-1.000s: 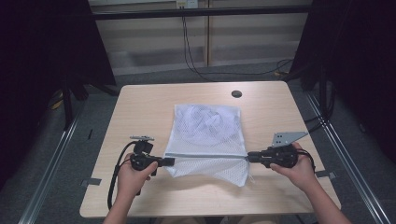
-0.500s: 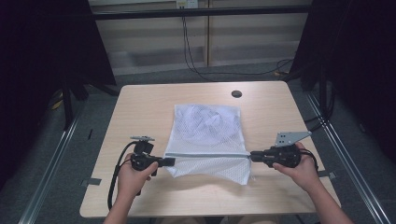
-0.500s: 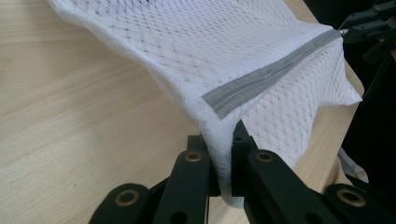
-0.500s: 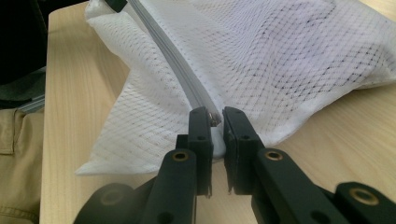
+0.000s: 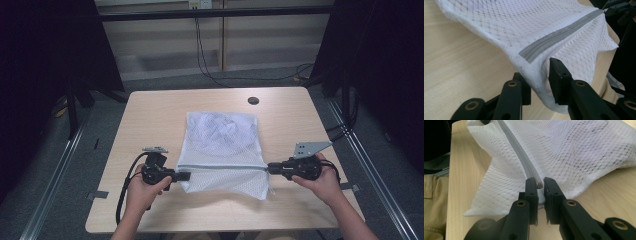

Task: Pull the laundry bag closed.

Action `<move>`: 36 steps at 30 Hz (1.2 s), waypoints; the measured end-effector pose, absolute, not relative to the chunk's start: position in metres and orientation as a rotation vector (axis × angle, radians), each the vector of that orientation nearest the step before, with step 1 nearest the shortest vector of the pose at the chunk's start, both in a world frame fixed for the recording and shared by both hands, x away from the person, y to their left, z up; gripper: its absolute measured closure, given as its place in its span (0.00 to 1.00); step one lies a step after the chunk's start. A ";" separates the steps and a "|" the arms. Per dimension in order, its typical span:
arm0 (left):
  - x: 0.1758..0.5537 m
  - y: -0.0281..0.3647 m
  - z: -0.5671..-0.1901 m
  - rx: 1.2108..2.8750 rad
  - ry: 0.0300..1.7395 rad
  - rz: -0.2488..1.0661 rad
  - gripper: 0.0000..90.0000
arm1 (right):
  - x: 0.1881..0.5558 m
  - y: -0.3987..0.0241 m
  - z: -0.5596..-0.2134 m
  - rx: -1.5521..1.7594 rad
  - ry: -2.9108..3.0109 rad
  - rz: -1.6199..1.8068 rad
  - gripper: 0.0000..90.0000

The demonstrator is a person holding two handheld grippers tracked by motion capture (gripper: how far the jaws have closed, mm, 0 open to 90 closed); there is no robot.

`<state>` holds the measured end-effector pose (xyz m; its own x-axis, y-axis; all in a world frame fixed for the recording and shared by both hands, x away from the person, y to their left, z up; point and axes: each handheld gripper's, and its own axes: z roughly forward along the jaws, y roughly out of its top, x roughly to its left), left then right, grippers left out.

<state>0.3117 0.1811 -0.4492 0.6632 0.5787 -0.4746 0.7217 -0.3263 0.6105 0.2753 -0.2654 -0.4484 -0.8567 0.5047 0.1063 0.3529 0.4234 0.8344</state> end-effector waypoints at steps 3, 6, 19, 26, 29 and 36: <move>0.312 0.182 -0.450 2.036 1.008 -0.214 0.73 | 0.275 -0.266 -0.448 0.764 2.519 1.413 0.91; 0.311 0.182 -0.451 2.043 1.000 -0.220 0.69 | 0.275 -0.267 -0.448 0.762 2.522 1.406 0.91; 0.311 0.182 -0.453 2.072 0.964 -0.161 0.29 | 0.272 -0.270 -0.451 0.754 2.533 1.399 0.91; 0.311 0.181 -0.453 2.082 0.952 -0.091 0.22 | 0.271 -0.269 -0.452 0.758 2.522 1.399 0.77; 0.311 0.181 -0.453 2.081 0.942 -0.035 0.20 | 0.272 -0.269 -0.451 0.779 2.495 1.404 0.63; 0.310 0.184 -0.451 2.068 0.930 0.075 0.13 | 0.272 -0.272 -0.448 0.836 2.398 1.384 0.35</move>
<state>0.3104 0.1837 -0.4510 0.7223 0.6389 -0.2648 0.5885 -0.3667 0.7206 0.2723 -0.2716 -0.4482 -0.8045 0.5902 0.0674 0.3537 0.3847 0.8526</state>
